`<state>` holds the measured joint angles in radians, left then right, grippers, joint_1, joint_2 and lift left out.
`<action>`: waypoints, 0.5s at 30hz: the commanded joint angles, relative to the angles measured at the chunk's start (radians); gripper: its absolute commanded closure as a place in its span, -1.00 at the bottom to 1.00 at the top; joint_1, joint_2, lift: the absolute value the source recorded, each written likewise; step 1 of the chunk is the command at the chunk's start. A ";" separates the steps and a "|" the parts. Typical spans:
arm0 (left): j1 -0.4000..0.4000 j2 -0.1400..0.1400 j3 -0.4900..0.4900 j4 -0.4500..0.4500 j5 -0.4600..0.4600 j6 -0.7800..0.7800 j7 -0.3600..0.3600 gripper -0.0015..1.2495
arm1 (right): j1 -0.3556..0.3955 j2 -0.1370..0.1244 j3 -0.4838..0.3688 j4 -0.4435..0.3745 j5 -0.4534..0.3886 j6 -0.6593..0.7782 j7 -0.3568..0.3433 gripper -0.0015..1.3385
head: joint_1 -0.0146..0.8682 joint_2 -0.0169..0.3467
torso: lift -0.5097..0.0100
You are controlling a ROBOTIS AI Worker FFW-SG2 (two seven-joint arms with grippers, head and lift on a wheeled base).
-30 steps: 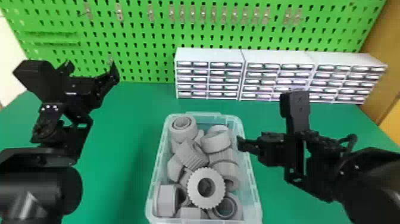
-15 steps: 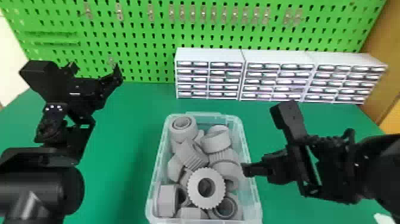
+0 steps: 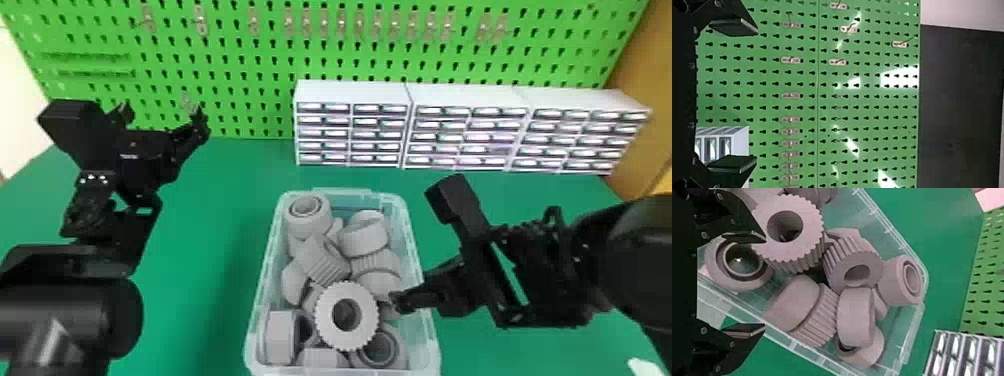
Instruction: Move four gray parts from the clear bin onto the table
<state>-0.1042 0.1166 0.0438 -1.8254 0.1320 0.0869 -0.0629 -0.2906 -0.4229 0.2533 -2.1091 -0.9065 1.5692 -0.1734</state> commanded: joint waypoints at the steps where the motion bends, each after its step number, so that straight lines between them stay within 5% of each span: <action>1: 0.000 -0.002 -0.001 0.000 0.000 0.001 0.000 -0.78 | -0.019 -0.013 0.024 0.014 -0.018 0.003 0.000 -0.30 | 0.57 -0.72 | 0.77; 15: -0.009 -0.002 -0.005 0.000 -0.002 0.001 0.000 -0.78 | -0.047 -0.007 0.044 0.031 -0.017 0.003 -0.002 -0.30 | 0.57 -0.72 | 0.77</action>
<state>-0.1114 0.1151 0.0380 -1.8254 0.1309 0.0874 -0.0629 -0.3207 -0.4312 0.2814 -2.0891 -0.9242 1.5693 -0.1747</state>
